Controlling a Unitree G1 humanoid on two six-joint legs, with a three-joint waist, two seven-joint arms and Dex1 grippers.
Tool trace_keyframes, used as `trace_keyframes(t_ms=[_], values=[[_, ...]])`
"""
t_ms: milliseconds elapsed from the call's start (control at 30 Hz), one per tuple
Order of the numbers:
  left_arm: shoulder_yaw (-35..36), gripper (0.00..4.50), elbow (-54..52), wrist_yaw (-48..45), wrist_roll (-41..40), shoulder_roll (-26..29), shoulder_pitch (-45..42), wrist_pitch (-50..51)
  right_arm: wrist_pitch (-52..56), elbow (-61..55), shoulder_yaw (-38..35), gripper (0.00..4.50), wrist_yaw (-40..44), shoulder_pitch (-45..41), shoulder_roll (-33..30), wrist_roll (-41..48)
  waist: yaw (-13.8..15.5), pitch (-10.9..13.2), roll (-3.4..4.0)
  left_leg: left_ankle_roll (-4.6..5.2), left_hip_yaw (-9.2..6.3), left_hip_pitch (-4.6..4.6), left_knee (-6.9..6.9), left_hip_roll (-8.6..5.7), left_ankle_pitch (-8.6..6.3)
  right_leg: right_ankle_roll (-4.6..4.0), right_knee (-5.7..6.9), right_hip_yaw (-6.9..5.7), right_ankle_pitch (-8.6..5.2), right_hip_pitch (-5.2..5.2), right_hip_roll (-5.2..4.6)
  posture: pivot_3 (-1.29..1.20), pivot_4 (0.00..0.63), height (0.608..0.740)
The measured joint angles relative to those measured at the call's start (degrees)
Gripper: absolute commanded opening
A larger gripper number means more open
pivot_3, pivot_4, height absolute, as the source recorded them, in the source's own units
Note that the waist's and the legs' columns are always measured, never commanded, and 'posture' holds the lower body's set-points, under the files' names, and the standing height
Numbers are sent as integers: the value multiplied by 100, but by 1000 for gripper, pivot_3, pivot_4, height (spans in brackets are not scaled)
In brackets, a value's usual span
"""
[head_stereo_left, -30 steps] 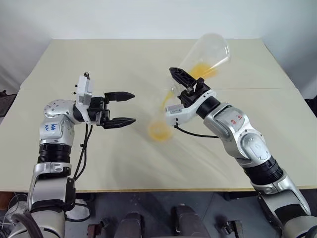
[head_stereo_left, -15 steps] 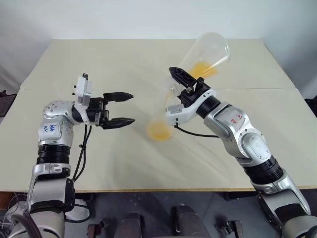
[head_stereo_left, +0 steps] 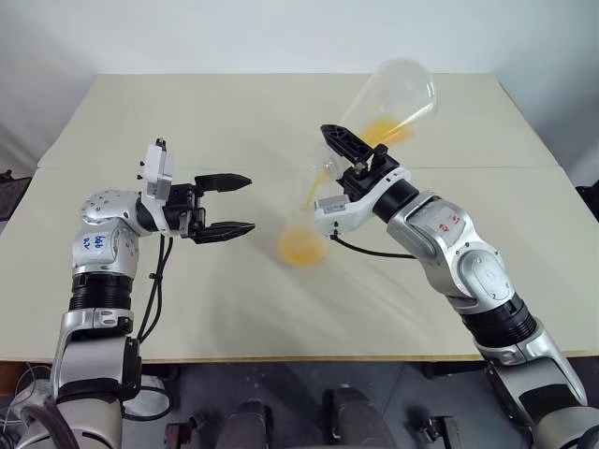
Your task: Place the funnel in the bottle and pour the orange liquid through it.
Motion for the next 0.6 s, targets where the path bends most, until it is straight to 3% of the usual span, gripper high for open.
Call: trace_keyframes(t_ms=[600], values=[[0, 4500, 0, 6, 0, -1, 0, -7, -99, 200, 0, 2458, -136, -90, -16, -169, -3, 0, 0, 0, 0, 0, 0, 0, 0, 0, 0, 0, 0, 0, 0, 0, 150, 740]])
